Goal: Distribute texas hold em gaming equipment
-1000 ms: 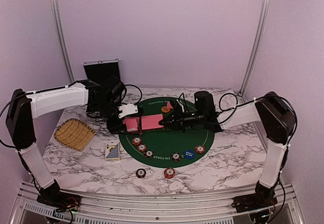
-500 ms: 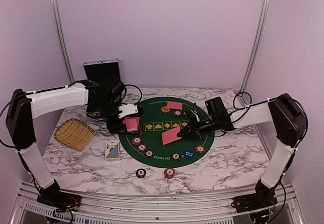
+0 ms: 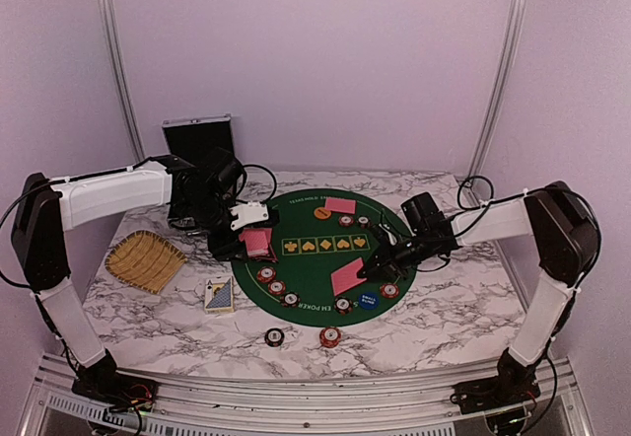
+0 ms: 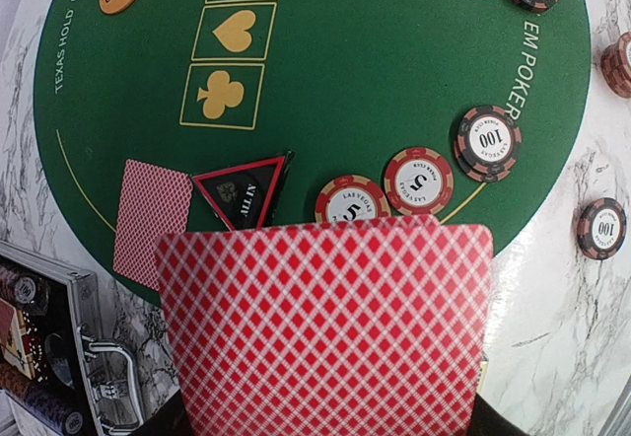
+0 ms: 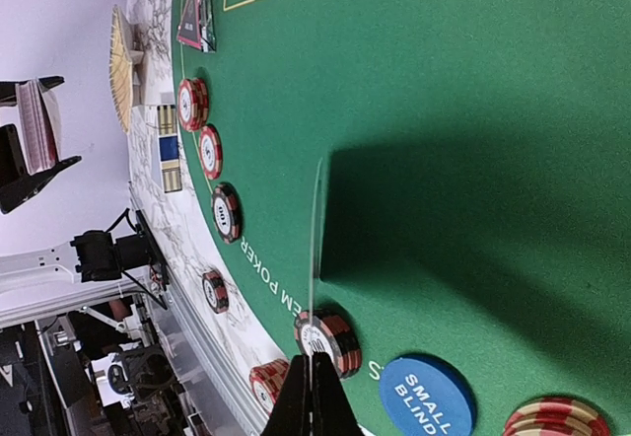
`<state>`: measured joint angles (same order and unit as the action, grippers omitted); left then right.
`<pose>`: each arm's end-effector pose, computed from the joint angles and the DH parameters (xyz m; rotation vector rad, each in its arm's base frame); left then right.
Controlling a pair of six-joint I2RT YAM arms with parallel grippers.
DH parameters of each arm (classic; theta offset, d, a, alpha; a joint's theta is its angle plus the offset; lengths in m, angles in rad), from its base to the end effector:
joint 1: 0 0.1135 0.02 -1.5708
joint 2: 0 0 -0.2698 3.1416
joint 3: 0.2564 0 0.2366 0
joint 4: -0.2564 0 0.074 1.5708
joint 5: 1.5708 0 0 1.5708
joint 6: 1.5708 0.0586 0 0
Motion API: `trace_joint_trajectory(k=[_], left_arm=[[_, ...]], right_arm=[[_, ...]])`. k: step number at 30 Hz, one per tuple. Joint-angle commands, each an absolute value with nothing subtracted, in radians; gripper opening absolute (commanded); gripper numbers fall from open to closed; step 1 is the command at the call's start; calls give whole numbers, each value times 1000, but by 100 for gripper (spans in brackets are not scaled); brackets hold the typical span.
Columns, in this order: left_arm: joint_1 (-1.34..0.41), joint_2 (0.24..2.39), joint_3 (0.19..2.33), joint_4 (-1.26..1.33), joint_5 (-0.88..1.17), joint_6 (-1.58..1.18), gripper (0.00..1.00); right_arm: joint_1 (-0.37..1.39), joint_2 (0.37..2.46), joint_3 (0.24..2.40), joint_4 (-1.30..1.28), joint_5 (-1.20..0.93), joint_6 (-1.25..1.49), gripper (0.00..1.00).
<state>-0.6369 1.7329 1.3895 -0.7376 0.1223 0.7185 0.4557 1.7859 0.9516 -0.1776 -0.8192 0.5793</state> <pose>0.2863 -0.2207 0.2426 1.6896 2.0347 -0.1348 0.2831 0.1864 0.1512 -0.1700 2.7331 1.4110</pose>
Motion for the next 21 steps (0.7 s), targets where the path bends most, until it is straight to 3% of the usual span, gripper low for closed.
trace_joint_trajectory(k=[1,8,21], left_arm=[[-637,1689,1385,-749,137,724,0],[-637,1686,1378,-750,139,728,0],[-637,1689,1384,-758,149,732,0]], right_arm=[[446,1767,995,-236,-771,532,0],[446,1770,1021,-326,-696,480,2],[446,1753,1090,-427,-618,452,33]])
